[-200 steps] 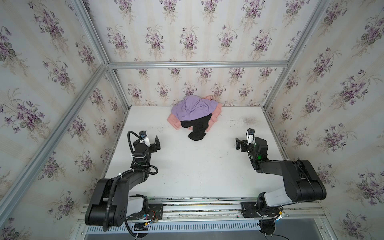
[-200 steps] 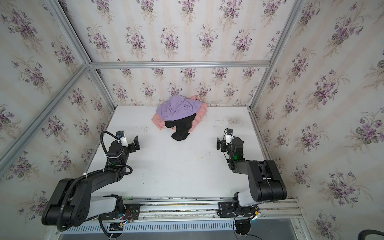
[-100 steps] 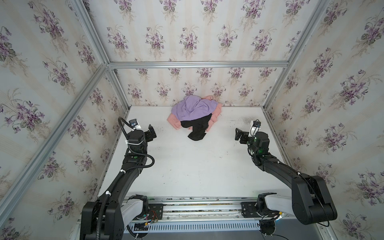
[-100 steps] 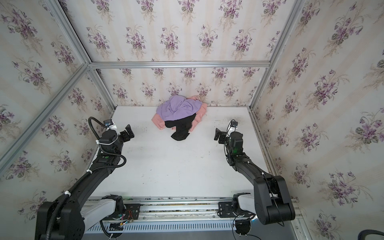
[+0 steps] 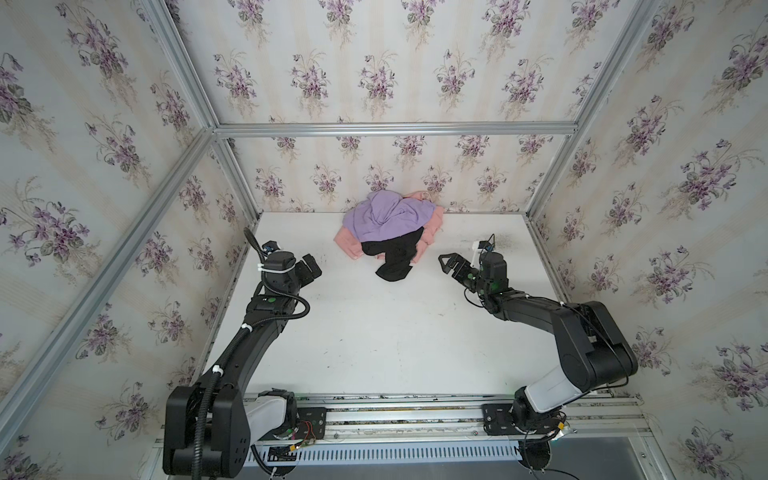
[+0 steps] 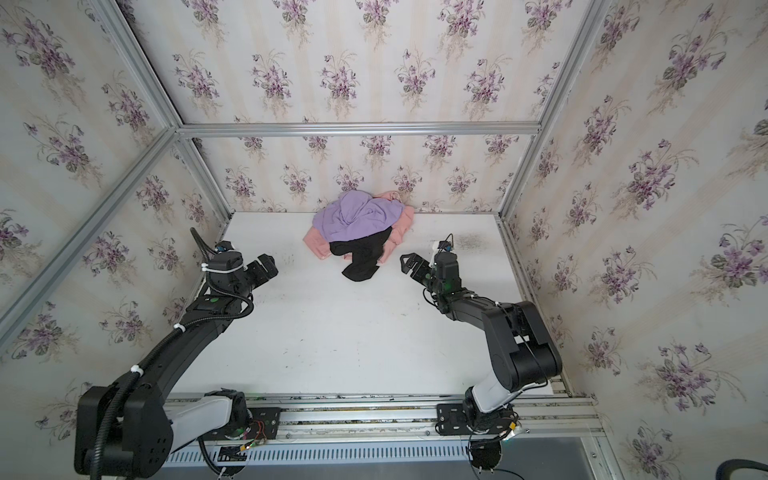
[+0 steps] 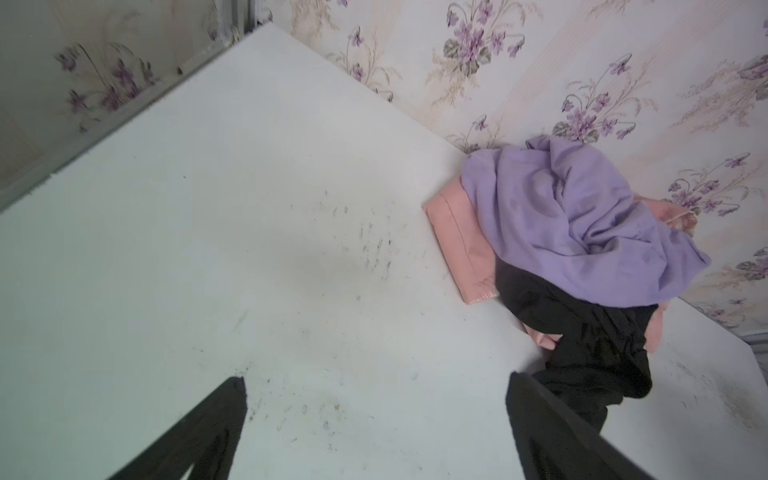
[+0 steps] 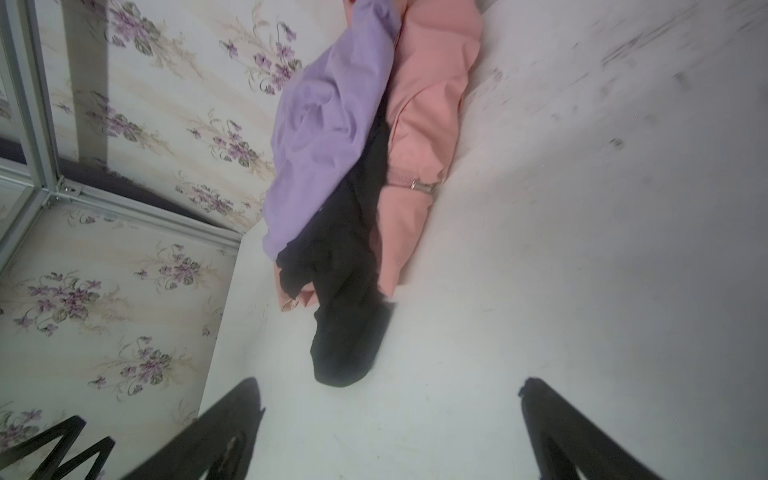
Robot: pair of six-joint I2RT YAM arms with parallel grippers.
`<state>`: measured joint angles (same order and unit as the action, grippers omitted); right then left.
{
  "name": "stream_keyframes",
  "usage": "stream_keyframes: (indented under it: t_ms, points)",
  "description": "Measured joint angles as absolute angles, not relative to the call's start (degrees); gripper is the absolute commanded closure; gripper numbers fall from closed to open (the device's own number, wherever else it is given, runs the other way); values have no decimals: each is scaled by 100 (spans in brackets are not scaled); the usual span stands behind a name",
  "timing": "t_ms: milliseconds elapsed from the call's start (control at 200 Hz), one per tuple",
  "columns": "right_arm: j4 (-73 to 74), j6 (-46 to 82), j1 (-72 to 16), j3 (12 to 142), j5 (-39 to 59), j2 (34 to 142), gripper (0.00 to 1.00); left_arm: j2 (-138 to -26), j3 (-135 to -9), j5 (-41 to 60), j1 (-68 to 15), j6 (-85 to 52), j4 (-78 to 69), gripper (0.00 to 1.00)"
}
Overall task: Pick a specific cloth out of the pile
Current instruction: 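Move both grippers forward toward the black garment at the pile's near side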
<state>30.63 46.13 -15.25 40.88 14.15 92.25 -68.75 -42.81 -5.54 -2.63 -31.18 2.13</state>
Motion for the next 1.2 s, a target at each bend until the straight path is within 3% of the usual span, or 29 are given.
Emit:
stream_keyframes:
  t_ms: [355,690,1204]
  points:
    - [2650,4674,-2276,5175,1275,10130,1,-7629,-4456,805,-561,-3680,375,0]
    - [2777,5194,-2285,5437,1278,10630,31,-8154,-4775,1422,-1085,-3846,370,0]
    - [2399,5577,-2285,6628,1452,11319,37,-8873,-5240,1719,-1317,-4018,375,0]
